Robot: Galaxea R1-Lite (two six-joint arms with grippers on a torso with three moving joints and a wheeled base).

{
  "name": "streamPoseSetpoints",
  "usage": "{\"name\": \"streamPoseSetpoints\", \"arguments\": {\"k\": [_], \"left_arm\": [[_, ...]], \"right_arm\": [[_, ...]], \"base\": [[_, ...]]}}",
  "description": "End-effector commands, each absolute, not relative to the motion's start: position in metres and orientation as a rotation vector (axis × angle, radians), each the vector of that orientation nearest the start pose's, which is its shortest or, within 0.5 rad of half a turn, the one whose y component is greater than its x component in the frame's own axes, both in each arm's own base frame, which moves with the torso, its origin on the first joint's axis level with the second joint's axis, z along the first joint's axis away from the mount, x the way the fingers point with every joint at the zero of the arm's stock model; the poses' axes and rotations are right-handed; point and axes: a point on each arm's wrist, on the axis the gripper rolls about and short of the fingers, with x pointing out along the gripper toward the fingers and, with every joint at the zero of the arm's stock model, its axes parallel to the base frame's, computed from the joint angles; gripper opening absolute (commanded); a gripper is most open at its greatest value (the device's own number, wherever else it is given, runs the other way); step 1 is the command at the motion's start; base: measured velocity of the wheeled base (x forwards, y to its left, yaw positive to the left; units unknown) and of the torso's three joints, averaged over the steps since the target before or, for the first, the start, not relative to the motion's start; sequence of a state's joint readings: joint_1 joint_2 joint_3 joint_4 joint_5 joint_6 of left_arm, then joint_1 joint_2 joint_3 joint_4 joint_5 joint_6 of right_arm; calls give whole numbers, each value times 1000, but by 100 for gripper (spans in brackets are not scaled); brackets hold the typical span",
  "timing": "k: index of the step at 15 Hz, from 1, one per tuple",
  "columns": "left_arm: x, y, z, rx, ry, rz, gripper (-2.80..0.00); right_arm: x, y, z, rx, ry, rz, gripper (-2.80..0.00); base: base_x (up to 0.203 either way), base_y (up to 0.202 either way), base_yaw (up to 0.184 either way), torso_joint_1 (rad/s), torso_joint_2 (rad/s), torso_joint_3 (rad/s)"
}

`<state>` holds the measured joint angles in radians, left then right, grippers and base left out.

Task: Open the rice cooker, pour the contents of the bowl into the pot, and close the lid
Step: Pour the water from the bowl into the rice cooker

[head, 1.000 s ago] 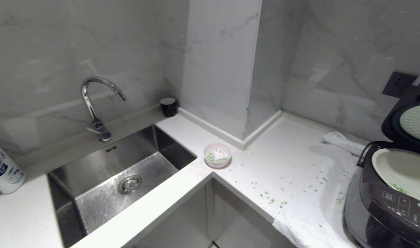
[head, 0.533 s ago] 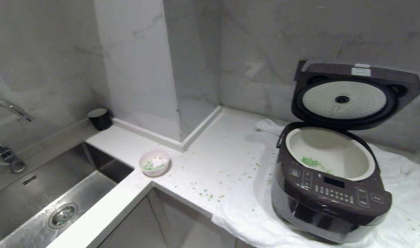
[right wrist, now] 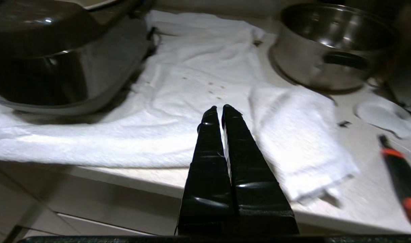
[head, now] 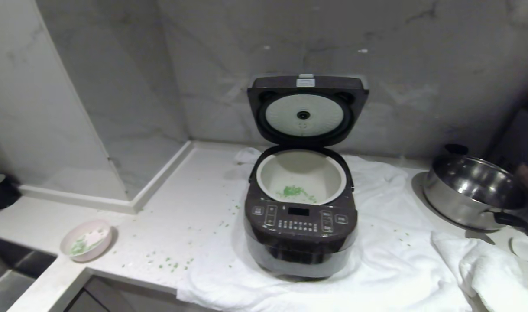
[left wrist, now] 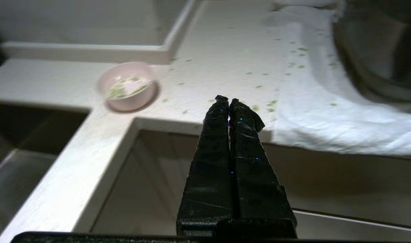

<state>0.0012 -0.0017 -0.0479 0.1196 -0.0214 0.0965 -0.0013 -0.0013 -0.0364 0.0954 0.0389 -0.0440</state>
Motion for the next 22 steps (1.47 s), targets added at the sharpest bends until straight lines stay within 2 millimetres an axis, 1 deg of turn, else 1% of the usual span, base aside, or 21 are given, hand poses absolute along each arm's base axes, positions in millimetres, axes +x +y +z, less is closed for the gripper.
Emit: {"name": "streamPoseSetpoints", "arguments": {"k": [1,3,11,20,22], "left_arm": [[-27,0,76,96,70,-22,-280],[-27,0,76,94,72,-20,-280],[-27,0,76,98,70,-17,-280],[-27,0,76,93,71,-19,-280],[-27,0,76,93,71,-18,-280]], "right_arm": [[-26,1,75,-43,60,40,-280],[-26,1,75,-43,60,40,-280],[-26,1,76,-43,59,40,-280],[-26,1,76,-43,58,40,-280],[-26,1,76,-43,58,40,-280]], "base": [[1,1,-151,3,2,2],[3,4,-104,4,2,5],[0,0,0,0,0,0],[180,0,1,3,2,4],[42,0,4,8,6,1]]}}
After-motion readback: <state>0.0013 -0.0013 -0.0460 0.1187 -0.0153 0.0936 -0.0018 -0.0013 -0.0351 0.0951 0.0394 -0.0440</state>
